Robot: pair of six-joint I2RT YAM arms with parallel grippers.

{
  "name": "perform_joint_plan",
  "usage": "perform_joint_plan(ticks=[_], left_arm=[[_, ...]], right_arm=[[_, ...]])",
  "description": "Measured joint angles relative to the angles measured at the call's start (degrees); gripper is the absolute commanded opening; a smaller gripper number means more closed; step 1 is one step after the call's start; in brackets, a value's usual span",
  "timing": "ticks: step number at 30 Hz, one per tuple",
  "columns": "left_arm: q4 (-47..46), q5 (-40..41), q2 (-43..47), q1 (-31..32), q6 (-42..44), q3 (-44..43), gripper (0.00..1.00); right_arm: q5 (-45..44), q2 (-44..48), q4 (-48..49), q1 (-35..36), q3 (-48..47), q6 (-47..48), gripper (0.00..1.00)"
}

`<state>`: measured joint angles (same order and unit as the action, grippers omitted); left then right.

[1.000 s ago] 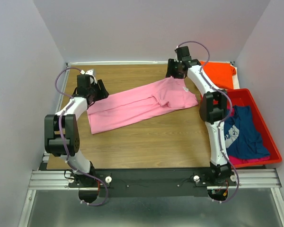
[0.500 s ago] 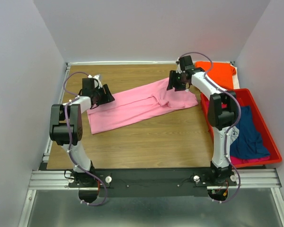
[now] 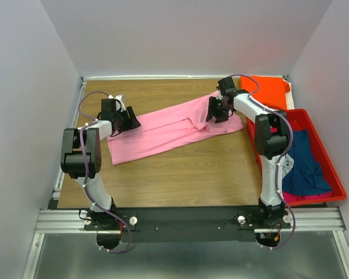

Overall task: Fold and stack the t-shirts
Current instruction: Fold the tshirt

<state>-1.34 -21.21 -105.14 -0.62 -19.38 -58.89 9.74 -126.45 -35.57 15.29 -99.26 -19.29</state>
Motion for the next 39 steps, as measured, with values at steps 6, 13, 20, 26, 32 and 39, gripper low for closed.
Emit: perform_joint_plan(ticks=[6,13,20,26,32,39], left_arm=[[1.33,0.13,0.0,0.02,0.74,-0.35,0.66],[3.28,0.13,0.39,0.11,2.45,-0.44,0.66],[4.57,0.04,3.08,2.97,2.71,2.47,0.66],[4.7,-0.24,5.2,6.99,2.16,5.07,0.66],[4.37,-0.63,7.61,9.92,0.35,8.17,0.66],[4.22,-2.03,10.43,13.81,-2.86,11.69,0.66]], right_arm=[[-0.2,-2.21,-0.07,0.0,-2.93,-0.85,0.6],[-1.2,-8.44,0.33,0.0,-12.66,-1.29,0.6],[-0.7,-14.62,1.33,-0.04,-22.29,-2.12,0.61],[1.62,-19.34,2.32,-0.42,-29.49,-2.99,0.64],[3.04,-22.51,3.02,-0.42,-34.38,-3.23,0.67],[3.5,-24.17,3.45,-0.42,-36.94,-3.23,0.69]])
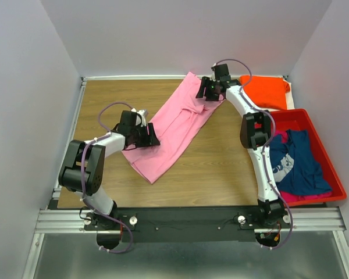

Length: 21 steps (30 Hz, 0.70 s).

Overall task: Fold and stack the t-shirts
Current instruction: Fold the tshirt

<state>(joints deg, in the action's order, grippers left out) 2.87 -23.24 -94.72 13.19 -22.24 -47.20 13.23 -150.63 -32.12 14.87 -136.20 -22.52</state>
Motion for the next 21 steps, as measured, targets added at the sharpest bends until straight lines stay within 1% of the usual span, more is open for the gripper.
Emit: perform_joint_plan(ticks=[15,21], left_arm=[[4.04,-3.54,6.78,9.05,-7.82,6.47,0.66],[5.22,-5.44,7.65,12.68,-9.99,7.34,0.66]], right_arm=[[1.44,-3.69,1.68,0.0,-5.25,-0.37,0.71],[4.22,-5.25,2.91,0.0,-7.13,-0.63,0.73]])
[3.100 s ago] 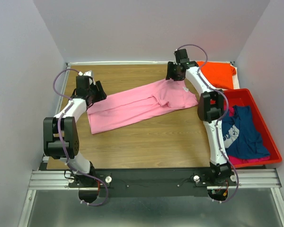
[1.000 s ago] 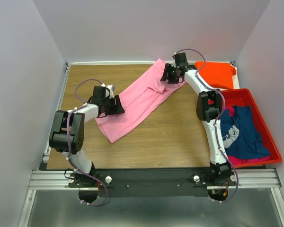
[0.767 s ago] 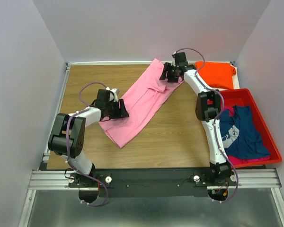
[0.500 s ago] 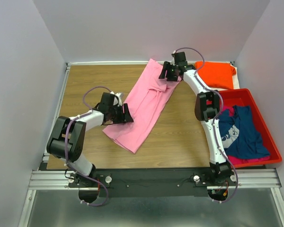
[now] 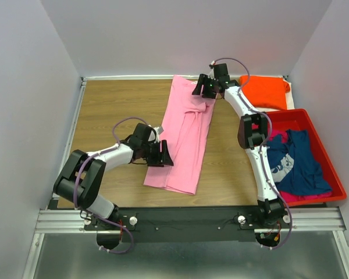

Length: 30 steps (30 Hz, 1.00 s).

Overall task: Fold and stack the t-shirts
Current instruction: Fold the tshirt

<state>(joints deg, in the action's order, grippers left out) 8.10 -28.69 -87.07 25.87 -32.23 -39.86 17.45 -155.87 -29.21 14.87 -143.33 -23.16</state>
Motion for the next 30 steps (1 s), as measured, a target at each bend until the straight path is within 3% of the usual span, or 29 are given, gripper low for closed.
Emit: perform_joint_plan(ticks=[13,20,22,30], left_arm=[[-0.13,-6.08,-3.39,4.94,-1.2,-1.9,0.66],[-1.25,-10.1,-4.33,5.4,-0.28,-2.21,0.63],[-1.53,-11.32,-5.46,5.4,0.13,-2.82,0.64],[-1.2,-11.28,-5.33,5.44,1.51,-7.91,0.66]], right_arm=[[4.79,-1.27,4.11,-0.22,-0.33,-0.39,0.77],[6.08,-1.38,4.81,-0.33,-0.33,-0.42,0.79],[6.21,-1.4,4.9,-0.33,-0.39,-0.44,0.85],[6.12,-0.31,5.64,-0.31,1.05,-0.13,0.86]])
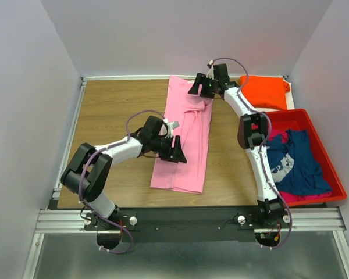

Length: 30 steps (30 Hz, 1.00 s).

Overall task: Fold and stack the t-shirts
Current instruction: Fold the tshirt

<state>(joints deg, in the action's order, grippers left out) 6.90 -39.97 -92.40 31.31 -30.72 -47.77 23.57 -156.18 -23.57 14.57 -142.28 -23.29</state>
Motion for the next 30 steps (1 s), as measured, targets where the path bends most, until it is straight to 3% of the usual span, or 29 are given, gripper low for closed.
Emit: perform_joint_plan(ticks=[7,17,30], left_arm=[[2.01,4.28,1.16,-0.13,3.37,-9.25,0.66],[6.6,11.39,5.18,-2.32,6.12,-7.78,0.66],[12.11,21.38,13.84,-5.7,4.87,1.57,0.65]], right_arm=[[-1.49,5.64,-1.49,0.04,6.25,1.79,0.86],[-3.26,23.87,-2.19,0.04,21.66,3.23,0.85],[-5.99,51.74,-3.56,4.92,65.02,-1.95,0.86]])
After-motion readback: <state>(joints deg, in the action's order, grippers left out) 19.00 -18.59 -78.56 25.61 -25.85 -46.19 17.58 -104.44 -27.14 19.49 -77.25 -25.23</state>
